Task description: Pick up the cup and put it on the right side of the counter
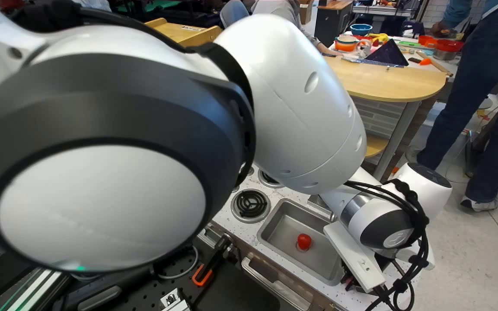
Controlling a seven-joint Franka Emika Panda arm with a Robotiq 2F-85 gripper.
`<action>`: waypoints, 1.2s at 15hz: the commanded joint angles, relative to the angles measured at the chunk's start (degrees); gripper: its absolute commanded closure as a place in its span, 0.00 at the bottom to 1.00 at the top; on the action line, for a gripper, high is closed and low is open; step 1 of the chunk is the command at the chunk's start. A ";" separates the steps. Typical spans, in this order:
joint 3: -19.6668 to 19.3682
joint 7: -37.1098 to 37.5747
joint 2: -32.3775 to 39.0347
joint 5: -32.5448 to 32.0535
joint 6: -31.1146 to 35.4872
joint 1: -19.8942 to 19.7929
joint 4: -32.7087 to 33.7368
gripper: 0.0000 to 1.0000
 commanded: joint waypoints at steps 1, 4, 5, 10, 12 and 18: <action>-0.95 -0.88 -2.09 1.85 -1.45 0.15 -2.84 0.60; -1.88 -0.01 -2.26 1.61 -1.13 0.81 -3.59 0.38; -2.01 -0.16 -2.69 1.41 -0.76 1.05 -4.07 0.32; -1.64 -1.36 -8.94 1.46 1.13 1.98 -8.96 0.00; -2.21 -1.02 -12.60 1.18 0.14 2.62 -11.55 0.00; -5.06 -2.52 -24.31 -2.22 -1.08 5.74 -21.42 0.00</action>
